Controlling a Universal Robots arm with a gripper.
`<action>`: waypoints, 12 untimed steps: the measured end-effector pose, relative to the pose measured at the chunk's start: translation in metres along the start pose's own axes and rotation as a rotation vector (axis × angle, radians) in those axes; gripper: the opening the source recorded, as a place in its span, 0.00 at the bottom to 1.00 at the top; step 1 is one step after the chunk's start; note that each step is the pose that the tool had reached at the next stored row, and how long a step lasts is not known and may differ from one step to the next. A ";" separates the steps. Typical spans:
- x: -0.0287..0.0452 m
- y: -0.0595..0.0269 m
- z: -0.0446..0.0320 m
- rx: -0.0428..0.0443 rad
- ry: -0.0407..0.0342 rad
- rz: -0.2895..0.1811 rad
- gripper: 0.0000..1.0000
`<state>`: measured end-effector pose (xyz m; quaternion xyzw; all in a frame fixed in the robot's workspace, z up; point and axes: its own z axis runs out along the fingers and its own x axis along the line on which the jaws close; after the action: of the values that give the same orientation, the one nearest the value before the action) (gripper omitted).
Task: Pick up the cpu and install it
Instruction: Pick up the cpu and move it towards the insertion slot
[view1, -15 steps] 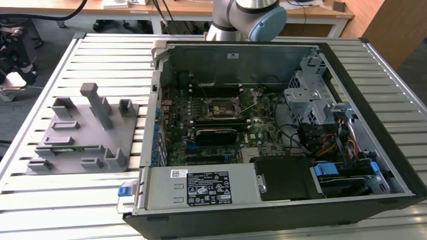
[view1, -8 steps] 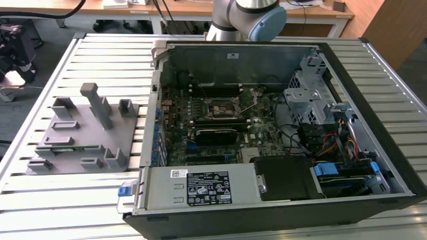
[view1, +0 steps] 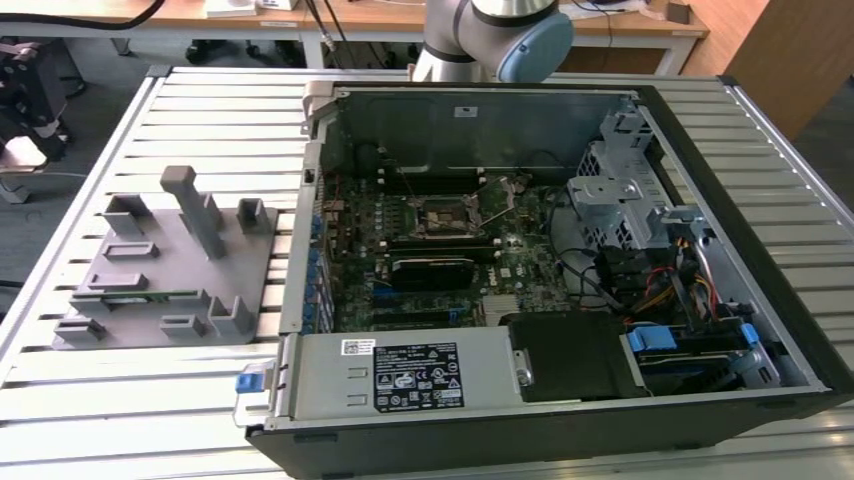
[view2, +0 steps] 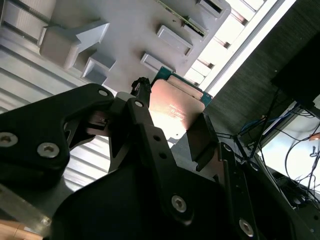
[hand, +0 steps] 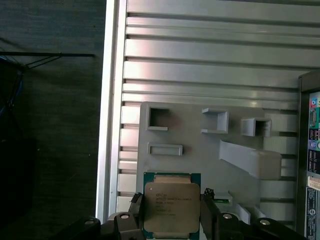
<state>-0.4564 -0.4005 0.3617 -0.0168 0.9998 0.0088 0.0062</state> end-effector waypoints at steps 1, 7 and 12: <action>0.0000 0.0000 -0.0001 0.0002 0.0002 0.000 0.54; -0.0014 0.0001 -0.0003 0.0005 0.0005 0.000 0.54; -0.0038 -0.0001 -0.0001 0.0007 0.0003 0.000 0.54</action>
<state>-0.4526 -0.4005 0.3619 -0.0167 0.9998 0.0085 0.0061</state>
